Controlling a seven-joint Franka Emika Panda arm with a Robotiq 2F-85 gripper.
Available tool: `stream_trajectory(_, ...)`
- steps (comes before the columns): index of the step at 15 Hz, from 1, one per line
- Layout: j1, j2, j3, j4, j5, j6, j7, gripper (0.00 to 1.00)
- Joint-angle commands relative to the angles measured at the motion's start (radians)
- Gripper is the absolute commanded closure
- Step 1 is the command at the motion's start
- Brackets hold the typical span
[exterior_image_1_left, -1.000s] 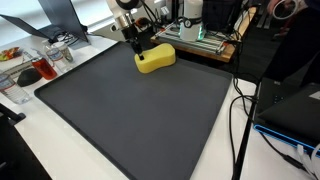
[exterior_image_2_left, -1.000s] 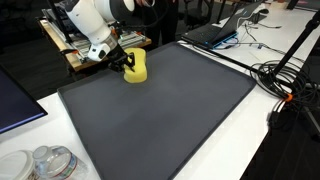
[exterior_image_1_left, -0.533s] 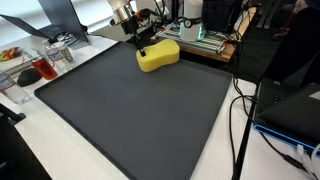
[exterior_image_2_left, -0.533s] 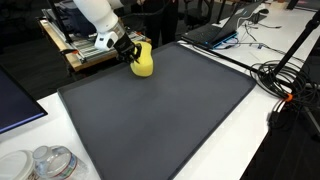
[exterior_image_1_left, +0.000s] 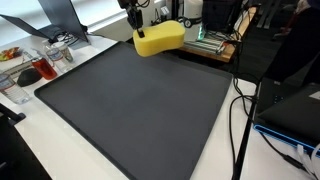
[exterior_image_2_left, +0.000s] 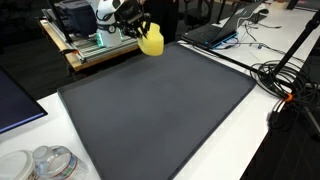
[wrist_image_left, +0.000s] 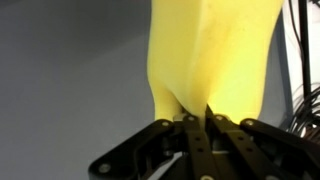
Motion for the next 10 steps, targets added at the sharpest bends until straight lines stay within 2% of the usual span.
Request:
stream_trajectory(1,0.019,-0.095,-0.004,0.052,-0.025,-0.076,0.110,0.97)
stream_trajectory(5,0.034,-0.124,-0.004,0.165,-0.006,-0.107,0.222,0.97)
stream_trajectory(10,0.028,-0.095,-0.016,0.324,0.031,-0.099,0.387,0.97)
